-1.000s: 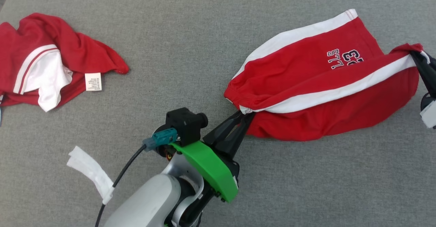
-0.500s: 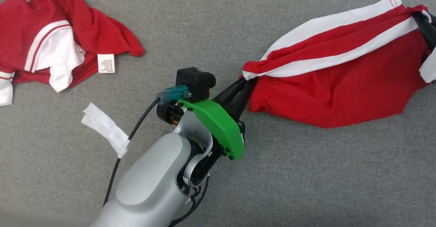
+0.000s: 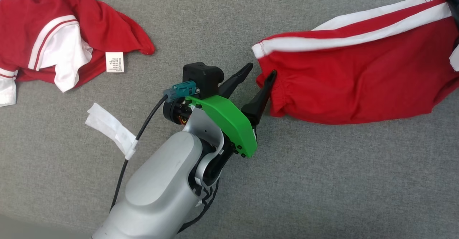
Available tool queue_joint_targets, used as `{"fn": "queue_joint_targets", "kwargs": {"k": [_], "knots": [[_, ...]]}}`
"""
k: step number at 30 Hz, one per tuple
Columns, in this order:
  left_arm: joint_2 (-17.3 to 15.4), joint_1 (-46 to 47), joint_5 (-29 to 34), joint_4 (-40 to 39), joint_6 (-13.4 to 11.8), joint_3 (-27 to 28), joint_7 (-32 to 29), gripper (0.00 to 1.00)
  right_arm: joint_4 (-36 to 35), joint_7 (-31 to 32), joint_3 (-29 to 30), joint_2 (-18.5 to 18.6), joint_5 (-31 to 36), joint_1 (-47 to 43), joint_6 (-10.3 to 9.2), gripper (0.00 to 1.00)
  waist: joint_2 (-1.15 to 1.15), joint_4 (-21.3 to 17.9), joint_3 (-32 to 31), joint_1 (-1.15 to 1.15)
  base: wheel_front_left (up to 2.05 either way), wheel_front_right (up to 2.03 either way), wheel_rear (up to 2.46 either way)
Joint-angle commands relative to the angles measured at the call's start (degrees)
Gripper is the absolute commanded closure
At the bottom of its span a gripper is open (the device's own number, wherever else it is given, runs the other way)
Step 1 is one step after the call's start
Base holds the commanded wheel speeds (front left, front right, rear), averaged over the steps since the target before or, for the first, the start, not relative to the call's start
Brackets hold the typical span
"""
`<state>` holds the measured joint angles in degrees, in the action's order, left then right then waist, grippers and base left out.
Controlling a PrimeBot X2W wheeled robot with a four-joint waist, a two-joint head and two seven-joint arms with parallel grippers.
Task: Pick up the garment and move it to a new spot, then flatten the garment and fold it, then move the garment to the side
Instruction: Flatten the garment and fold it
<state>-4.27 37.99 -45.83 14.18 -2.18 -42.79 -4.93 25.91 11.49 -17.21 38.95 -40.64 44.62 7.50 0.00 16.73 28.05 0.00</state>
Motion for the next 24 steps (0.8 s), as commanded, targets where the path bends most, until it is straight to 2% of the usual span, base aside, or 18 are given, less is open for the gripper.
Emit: {"fn": "queue_joint_targets", "kwargs": {"k": [1, 8, 14, 19, 24], "knots": [[0.05, 0.33, 0.45, 0.26, -0.33, -0.06, 0.4, 0.0, 0.62, -0.86, -0.01, -0.54, 0.86, 0.48, -0.01, 0.0, 0.0, -0.01, 0.05, 0.0, 0.0, 0.0, 0.0], [-0.56, -2.32, 0.8, 0.45, -1.53, -0.81, 0.84, 0.0, 2.02, -6.1, 0.11, -1.15, 2.45, 0.49, -0.01, 0.0, 0.0, -0.13, -0.14, 0.0, 0.0, 0.0, 0.0], [-1.56, -5.68, 0.51, -0.32, -3.24, -0.48, 2.21, 0.0, 1.68, -9.0, -1.01, -0.28, 1.78, -1.01, -0.01, 0.0, 0.0, -0.24, -1.21, 0.0, 0.0, 0.0, 0.0], [-2.39, -6.86, 1.85, -1.42, -4.9, 1.17, 5.95, 0.0, 0.3, -11.59, -1.79, 1.01, 1.68, -2.51, -0.01, 0.0, 0.0, -0.71, -2.65, 0.0, 0.0, 0.0, 0.0], [-4.17, -8.17, 5.07, -3.22, -6.82, 2.21, 11.63, 0.0, -1.07, -14.0, -3.76, 2.7, 5.07, -5.11, -0.01, 0.0, 0.0, -1.89, -4.58, 0.0, 0.0, 0.0, 0.0]]}}
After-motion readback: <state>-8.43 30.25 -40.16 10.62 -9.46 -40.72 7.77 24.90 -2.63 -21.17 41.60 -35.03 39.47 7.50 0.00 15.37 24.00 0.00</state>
